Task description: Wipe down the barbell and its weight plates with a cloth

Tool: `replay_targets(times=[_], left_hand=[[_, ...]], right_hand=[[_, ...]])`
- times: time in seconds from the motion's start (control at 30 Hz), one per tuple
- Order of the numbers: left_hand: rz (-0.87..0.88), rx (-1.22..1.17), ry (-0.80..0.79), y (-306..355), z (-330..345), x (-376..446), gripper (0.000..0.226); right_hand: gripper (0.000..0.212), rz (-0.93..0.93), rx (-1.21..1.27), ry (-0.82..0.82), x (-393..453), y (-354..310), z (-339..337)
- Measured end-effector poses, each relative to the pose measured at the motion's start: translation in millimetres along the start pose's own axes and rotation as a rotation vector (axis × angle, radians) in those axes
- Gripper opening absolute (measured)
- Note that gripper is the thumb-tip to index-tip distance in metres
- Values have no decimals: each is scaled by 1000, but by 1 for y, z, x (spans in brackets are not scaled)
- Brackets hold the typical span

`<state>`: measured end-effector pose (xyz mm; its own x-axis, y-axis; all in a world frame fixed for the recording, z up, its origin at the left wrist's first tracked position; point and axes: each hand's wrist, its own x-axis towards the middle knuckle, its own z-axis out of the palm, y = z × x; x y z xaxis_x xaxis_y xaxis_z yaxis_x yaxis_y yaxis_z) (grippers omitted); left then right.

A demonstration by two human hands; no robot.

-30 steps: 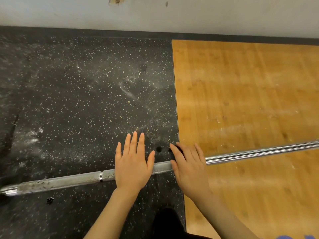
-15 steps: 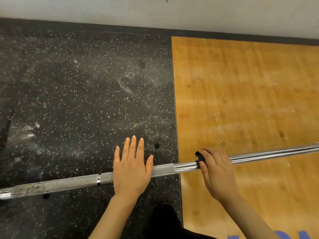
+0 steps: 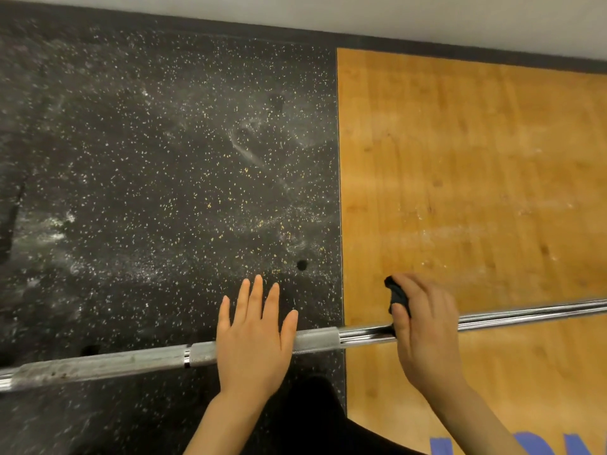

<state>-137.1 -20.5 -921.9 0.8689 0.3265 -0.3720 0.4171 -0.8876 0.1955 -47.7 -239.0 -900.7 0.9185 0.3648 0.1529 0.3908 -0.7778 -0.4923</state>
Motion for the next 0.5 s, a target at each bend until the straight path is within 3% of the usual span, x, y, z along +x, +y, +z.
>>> replay_targets(times=[0.1, 0.27, 0.5], left_hand=[[-51, -117, 32, 2, -1, 0, 85], [-16, -59, 25, 5, -1, -6, 65], [14, -40, 107, 1, 4, 1, 60]], right_hand=[[37, -103, -54, -119, -12, -17, 15], [38, -313, -232, -305, -33, -30, 38], [39, -290, -305, -151, -40, 31, 17]])
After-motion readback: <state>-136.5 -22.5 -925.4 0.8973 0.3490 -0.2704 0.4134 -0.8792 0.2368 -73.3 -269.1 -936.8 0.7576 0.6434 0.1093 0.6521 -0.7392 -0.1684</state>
